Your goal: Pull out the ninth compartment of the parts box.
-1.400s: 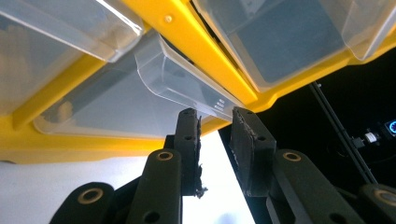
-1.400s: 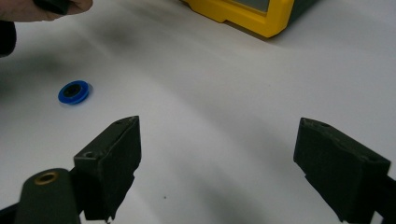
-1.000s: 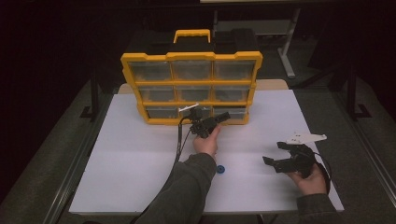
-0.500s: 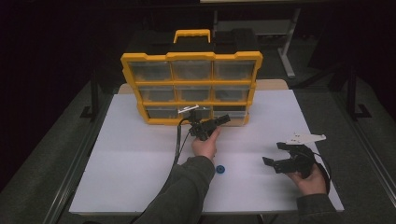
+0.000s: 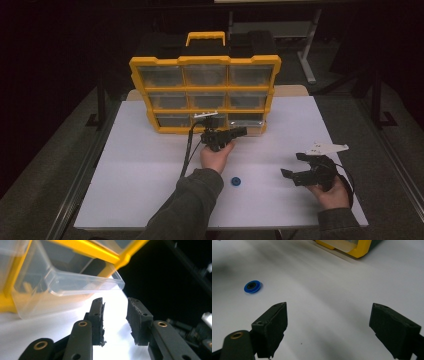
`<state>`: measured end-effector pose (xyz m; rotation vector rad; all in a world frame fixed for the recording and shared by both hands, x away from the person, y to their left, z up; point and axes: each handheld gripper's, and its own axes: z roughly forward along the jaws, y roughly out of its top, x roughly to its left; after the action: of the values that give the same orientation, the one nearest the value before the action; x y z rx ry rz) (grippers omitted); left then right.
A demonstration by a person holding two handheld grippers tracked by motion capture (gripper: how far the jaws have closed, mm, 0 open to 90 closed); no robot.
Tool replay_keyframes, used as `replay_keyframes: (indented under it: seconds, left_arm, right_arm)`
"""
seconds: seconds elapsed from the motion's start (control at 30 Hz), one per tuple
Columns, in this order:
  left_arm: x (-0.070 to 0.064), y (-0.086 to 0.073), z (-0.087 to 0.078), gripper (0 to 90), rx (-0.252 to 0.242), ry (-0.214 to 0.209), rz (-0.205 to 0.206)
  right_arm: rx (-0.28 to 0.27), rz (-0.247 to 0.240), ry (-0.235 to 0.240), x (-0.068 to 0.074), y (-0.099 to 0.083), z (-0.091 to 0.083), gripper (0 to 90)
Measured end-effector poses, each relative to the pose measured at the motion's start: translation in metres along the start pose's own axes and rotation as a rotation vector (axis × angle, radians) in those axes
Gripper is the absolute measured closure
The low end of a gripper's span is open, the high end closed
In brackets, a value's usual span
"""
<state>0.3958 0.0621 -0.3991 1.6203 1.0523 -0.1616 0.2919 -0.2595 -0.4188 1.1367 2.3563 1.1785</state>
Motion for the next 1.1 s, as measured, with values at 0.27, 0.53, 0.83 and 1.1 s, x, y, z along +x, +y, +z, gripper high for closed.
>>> replay_keyframes:
  seconds: [0.27,0.53,0.83,1.1]
  left_arm:
    - [-0.008,0.035,-0.005,59.7,0.132,0.039,0.338]
    - [-0.015,0.058,0.005,57.3,0.249,0.073,0.585]
    - [-0.013,0.071,0.019,54.8,0.416,0.141,0.736]
    - [-0.01,0.067,0.031,56.4,0.5,0.145,0.755]
  right_arm:
    - [-0.004,-0.004,-0.003,0.0,0.0,-0.003,14.0]
    - [0.002,-0.008,-0.001,-0.001,0.0,-0.003,13.9]
    - [-0.001,-0.015,0.001,-0.002,-0.001,-0.002,14.0]
    - [0.0,-0.019,0.007,-0.002,-0.001,-0.001,13.9]
